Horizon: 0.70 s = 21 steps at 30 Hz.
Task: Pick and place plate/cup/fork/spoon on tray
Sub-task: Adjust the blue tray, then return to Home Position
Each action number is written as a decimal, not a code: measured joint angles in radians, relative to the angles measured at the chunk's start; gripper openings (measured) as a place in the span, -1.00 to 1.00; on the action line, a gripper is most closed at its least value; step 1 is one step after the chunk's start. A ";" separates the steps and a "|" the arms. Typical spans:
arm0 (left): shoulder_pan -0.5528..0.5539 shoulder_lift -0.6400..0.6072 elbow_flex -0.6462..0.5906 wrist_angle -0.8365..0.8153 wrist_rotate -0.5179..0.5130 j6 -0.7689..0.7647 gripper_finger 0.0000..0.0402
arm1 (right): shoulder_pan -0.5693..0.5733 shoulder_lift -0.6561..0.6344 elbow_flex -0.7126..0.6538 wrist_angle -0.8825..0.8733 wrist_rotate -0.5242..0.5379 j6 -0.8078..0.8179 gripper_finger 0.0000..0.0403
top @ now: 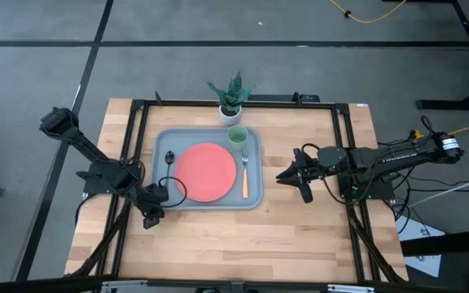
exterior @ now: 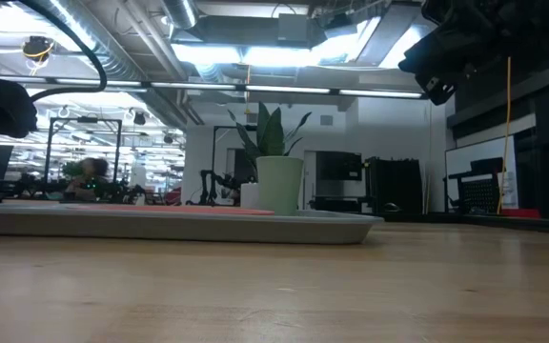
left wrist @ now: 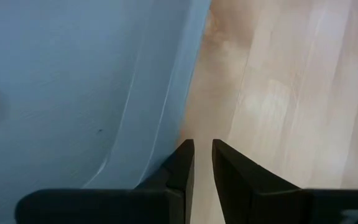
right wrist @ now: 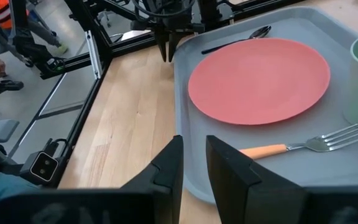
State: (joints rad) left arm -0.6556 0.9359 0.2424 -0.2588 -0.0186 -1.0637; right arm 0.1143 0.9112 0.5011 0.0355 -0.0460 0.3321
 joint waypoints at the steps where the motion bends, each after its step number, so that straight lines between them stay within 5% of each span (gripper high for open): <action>1: 0.000 0.000 0.000 -0.001 0.002 0.000 -0.74 | 0.000 0.000 0.000 -0.002 0.000 0.000 -0.63; 16: 0.001 -0.002 0.006 -0.002 0.010 -0.013 -0.75 | 0.000 0.000 0.000 -0.004 0.000 0.000 -0.63; 21: 0.000 -0.037 0.117 0.071 -0.023 0.167 -0.74 | 0.000 0.000 0.000 -0.005 0.002 -0.037 -0.63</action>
State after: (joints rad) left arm -0.6551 0.8989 0.3597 -0.1878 -0.0420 -0.8971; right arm 0.1143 0.9112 0.5011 0.0309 -0.0440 0.2954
